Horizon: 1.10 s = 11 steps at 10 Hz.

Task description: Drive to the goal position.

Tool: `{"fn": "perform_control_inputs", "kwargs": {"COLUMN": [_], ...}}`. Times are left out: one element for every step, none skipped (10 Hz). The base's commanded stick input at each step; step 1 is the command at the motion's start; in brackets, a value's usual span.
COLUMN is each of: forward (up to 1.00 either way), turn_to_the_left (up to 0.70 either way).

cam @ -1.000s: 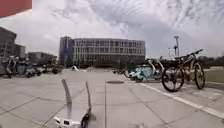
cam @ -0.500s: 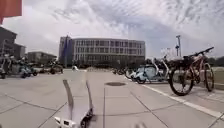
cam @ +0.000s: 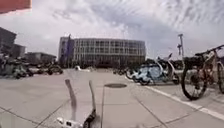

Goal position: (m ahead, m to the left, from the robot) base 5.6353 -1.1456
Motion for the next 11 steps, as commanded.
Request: {"fn": "perform_control_inputs", "kwargs": {"forward": [0.70,0.70,0.70,0.70,0.70,0.70,0.70,0.70,0.70,0.70,0.70], "turn_to_the_left": [0.00,0.00,0.00,0.07,0.13,0.14,0.14,0.13,0.02,0.00,0.00]}}
